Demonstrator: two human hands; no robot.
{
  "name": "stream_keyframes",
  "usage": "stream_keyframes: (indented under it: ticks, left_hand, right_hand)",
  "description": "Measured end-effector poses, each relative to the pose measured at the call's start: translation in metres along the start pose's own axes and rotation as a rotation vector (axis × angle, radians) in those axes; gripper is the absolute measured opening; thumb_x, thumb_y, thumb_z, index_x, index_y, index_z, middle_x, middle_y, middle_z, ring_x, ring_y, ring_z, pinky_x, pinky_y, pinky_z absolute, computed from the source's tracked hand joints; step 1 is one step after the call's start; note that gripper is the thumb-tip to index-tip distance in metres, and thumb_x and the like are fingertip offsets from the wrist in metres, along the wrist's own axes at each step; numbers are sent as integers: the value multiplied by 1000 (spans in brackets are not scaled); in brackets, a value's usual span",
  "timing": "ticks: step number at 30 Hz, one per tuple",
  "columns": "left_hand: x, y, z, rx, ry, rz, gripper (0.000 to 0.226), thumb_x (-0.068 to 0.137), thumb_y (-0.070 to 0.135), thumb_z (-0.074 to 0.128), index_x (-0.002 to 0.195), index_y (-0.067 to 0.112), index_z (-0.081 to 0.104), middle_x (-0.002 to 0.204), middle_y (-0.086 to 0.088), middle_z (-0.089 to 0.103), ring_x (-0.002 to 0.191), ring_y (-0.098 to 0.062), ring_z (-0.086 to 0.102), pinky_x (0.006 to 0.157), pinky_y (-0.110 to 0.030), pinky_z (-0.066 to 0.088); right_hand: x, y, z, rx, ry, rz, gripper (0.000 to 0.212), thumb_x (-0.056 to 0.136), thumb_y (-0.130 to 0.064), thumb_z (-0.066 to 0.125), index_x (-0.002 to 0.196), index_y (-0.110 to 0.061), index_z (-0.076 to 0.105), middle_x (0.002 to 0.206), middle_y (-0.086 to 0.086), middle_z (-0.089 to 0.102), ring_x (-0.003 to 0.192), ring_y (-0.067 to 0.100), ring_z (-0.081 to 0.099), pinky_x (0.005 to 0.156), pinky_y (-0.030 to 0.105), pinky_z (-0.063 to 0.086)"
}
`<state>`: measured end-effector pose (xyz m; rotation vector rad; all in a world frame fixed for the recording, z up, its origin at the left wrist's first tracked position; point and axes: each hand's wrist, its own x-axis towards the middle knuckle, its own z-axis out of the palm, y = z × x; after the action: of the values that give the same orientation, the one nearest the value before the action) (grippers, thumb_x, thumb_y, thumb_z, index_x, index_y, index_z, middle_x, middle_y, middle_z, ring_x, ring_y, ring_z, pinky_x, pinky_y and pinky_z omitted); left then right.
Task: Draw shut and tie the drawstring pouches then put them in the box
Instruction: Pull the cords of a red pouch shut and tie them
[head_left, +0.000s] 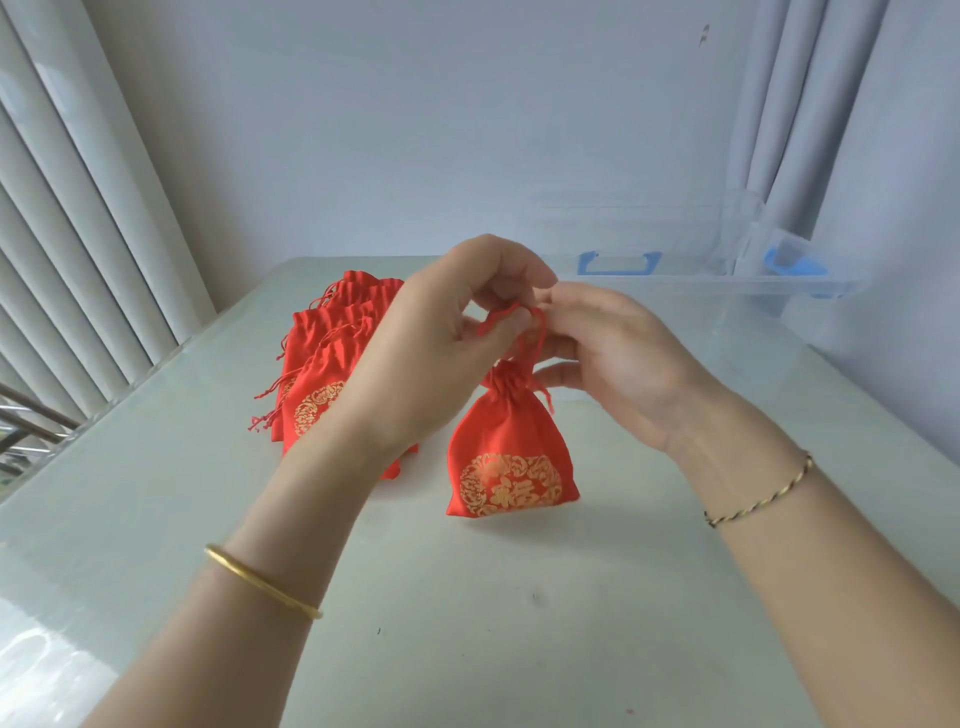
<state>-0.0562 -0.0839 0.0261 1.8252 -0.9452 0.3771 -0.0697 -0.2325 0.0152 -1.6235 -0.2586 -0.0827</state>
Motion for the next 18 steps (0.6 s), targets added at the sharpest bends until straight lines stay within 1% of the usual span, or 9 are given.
stream_keyframes:
  ticks: [2,3,4,6,8,11,13,15,18]
  left_hand:
    - [0,-3,1,103,73,60,38,83,-7,57,98,27,55,85,6,62,80,-5,58,70,-9,44]
    - [-1,-5,2,133,107,77,38,82,-6,59,100,27,55,85,8,63,80,-5,58,72,-9,42]
    - [-1,-6,2,157,137,88,39,82,-5,60,101,29,55,84,9,64,80,-7,58,73,-10,42]
    - [-1,-9,2,189,178,100,39,81,-1,61,102,32,54,83,9,65,80,-12,58,74,-18,43]
    - [-1,-10,3,188,197,103,37,81,2,61,102,32,56,83,7,67,80,-14,59,72,-19,43]
    - [-1,-10,4,167,206,69,36,81,4,61,103,32,60,84,5,68,80,-13,60,69,-14,41]
    - [0,-11,3,160,203,20,35,82,5,62,103,32,63,84,8,68,80,-11,61,69,-18,45]
    - [1,-13,2,151,197,-39,29,83,6,64,96,32,66,83,13,67,79,-8,62,71,-20,48]
    - [2,-17,-2,85,179,-126,24,83,5,64,90,28,69,79,16,67,67,0,60,64,-12,46]
  right_hand:
    - [0,0,-1,37,-74,32,22,95,-12,42,88,-10,63,78,4,67,76,24,63,77,42,48]
    - [-1,0,-3,50,-96,45,21,94,-13,43,89,-8,63,80,5,67,78,25,62,78,43,46]
    - [-1,0,-4,58,-115,54,21,93,-15,44,90,-7,63,81,5,66,78,24,62,77,41,45]
    - [-1,0,-4,68,-145,60,20,93,-17,45,88,-9,63,82,4,65,74,19,59,69,33,43]
    - [-2,0,-3,62,-140,58,19,93,-16,46,85,-11,63,80,1,65,69,13,57,61,25,41]
    - [-1,2,-2,-44,-66,27,16,91,-16,52,80,-12,63,79,0,66,68,11,59,59,21,42]
    - [0,1,-4,-107,0,7,18,92,-16,51,78,-13,61,79,0,67,70,12,61,61,22,44]
    - [0,0,-6,-161,68,-22,23,94,-18,48,74,-14,58,75,-2,66,69,12,62,62,23,46]
    - [0,0,-10,-205,172,-58,31,95,-25,49,67,-13,55,68,0,63,59,11,58,56,23,42]
